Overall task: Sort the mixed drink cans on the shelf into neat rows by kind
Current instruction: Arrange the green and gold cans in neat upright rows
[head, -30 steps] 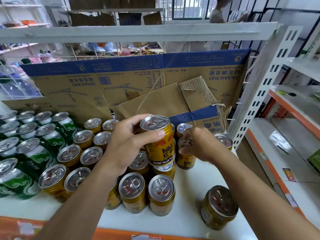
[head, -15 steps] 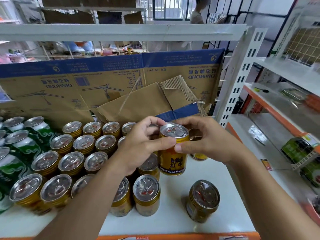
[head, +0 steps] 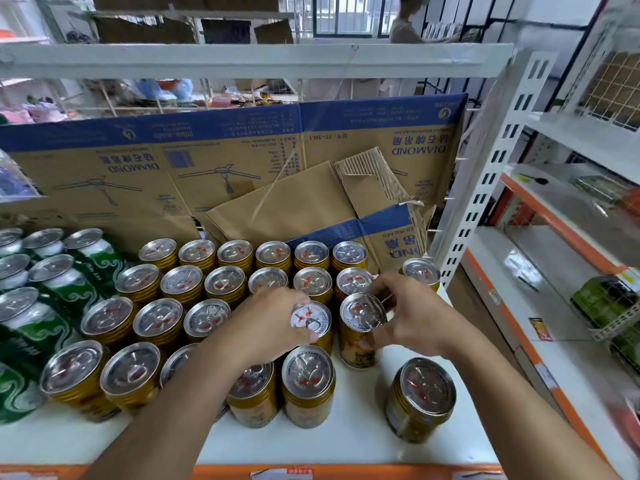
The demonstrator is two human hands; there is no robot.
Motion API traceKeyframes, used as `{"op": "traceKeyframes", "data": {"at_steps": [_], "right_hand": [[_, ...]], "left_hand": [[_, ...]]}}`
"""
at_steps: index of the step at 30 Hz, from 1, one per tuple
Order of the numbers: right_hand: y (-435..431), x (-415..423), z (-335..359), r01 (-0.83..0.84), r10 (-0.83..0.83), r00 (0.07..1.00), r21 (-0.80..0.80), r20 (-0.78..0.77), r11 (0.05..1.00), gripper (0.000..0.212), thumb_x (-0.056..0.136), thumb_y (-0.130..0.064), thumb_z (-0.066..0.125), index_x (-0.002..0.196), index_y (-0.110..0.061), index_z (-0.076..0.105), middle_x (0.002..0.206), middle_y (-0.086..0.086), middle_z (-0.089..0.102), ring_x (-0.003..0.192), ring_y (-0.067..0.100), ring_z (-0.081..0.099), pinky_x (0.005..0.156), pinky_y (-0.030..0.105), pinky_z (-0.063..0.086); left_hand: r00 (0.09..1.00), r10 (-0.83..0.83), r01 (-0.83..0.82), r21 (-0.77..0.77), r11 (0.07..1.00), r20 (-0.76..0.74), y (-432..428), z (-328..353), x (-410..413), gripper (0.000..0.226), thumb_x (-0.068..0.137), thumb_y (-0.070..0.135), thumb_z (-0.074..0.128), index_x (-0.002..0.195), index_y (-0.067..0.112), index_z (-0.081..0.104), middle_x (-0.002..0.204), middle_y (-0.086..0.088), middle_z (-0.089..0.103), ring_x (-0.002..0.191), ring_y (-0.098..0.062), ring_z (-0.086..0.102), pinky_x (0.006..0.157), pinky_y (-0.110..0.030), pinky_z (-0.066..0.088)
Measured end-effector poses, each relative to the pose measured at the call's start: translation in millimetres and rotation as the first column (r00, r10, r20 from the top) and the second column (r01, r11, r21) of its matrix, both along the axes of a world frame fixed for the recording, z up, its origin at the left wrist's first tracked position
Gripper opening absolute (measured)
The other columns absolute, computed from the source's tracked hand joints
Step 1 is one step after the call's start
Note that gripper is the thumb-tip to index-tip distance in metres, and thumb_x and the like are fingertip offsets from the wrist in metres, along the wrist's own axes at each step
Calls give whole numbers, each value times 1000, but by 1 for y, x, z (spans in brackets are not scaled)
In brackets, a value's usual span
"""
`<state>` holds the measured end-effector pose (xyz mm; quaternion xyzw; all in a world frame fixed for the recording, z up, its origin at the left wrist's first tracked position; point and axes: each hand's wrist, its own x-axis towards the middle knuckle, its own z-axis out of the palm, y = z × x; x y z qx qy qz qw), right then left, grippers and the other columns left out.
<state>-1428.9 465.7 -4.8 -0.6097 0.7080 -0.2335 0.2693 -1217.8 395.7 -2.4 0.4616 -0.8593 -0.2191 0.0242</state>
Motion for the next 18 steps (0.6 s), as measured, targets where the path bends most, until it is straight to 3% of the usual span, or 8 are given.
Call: {"op": "traceKeyframes", "data": {"at_steps": [3,7,14,18], "right_hand": [[0,4,-8,-32,32,999,5,-13,999,64,56,-30,92,108,-27,55,97,-13,61,90,7,59,79,27,52],[1,4,-17,-15,16,1000,31,-19,999,73,56,-36,92,117,-25,54,110,-8,61,100,11,59,88,34,52],[2,6,-18,-9,10,1000,42,-20,999,74,60,-34,91,121,-22,51,110,-9,57,103,11,57,88,28,50],[3,8,-16,-31,33,999,49,-43,998,75,65,-33,88,127,-23,47,109,-13,51,101,8,52,85,22,43]], "left_hand": [[1000,-15,15,-8,1000,21,2,2,0,63,85,46,68,141,27,47,141,5,50,130,-15,43,95,-27,39],[1000,-9,9,-7,1000,9,3,3,0,59,85,45,68,138,27,50,137,3,53,127,-16,45,93,-28,40],[1000,-6,6,-8,1000,-17,0,-1,0,63,84,45,70,140,28,49,141,5,52,128,-15,46,94,-27,40],[1000,-7,7,-22,1000,-24,3,-5,-1,55,85,45,68,136,33,52,134,9,56,122,-15,50,98,-35,46]]}}
